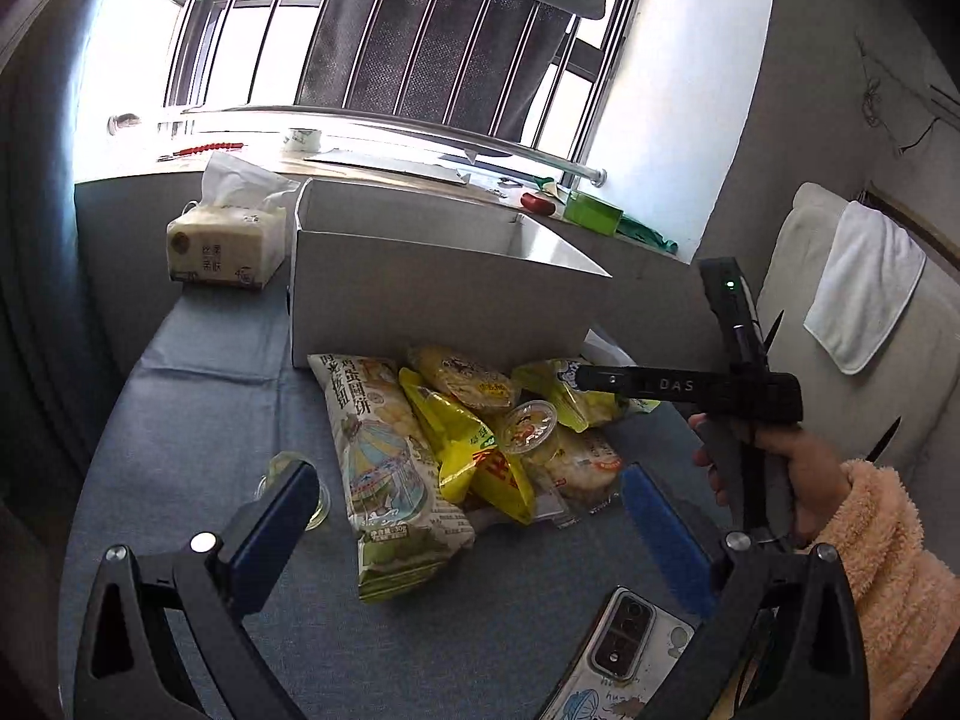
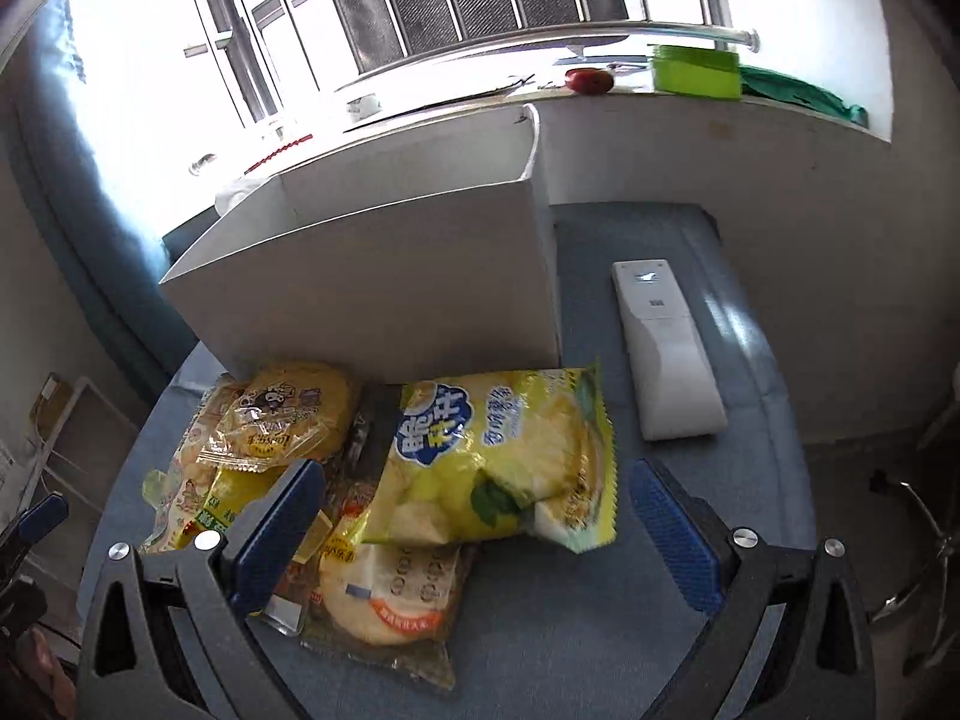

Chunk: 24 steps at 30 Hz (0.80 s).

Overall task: Organize snacks
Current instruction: 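Grasp the yellow chip bag with the right tool, then grasp the jelly cup with the left tool while the right carries the chip bag to the box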

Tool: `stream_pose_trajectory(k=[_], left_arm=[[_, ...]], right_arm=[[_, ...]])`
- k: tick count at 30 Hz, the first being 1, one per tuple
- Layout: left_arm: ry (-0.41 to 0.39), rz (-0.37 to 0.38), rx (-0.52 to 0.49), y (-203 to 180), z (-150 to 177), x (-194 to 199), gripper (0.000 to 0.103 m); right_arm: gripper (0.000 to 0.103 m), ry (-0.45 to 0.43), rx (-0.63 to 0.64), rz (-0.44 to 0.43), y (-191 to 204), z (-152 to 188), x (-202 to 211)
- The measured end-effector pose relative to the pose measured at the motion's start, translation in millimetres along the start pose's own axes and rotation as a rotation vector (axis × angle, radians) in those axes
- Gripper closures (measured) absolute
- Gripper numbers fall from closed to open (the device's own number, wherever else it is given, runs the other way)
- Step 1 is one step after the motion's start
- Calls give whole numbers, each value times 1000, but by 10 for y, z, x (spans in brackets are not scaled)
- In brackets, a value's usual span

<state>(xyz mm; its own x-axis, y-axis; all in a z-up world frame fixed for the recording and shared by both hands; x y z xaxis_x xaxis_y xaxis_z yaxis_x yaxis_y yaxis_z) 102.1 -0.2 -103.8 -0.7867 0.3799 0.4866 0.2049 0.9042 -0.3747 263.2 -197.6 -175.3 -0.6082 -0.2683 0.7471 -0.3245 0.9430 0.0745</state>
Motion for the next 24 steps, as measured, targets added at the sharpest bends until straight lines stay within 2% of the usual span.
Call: stream_pose_trajectory(k=[6,10,11,12,13,17,20,24], left_arm=[[15,-44,30,180,19,-18,0],[32,-61,53,286,56,-65,0],[40,-69,57,308,65,-82,0],[47,-79,59,332,72,-99,0],[54,-86,57,349,77,-117,0],[89,-108,23,394,83,-206,0],[121,-134,-10,472,71,-297,0],[149,-145,-1,667,36,-352,0]], right_arm=[[0,87,67,90,64,-80,-334],[0,116,82,88,61,-20,-448],[8,127,86,95,46,8,-480],[31,120,99,131,12,28,-484],[37,99,120,151,-5,30,-455],[47,56,74,53,-41,58,-208],[47,-9,29,-26,-86,67,124],[47,-87,-20,-132,-13,79,603]])
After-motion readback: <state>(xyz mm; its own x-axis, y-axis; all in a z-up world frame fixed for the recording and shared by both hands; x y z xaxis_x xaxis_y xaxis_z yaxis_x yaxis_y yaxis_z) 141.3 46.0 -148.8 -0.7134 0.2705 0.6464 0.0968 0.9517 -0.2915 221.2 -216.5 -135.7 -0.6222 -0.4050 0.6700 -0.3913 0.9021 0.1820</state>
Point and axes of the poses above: each gripper's, at about its wrist camera, not at the fingertips, and x roughly against the way its jaws point, y to its left, z to its underside, the point moved 8 cm from there along -x, roughly the way its jaws point, and after that the axes turned 9 degrees about z, right-handed, at the moved point
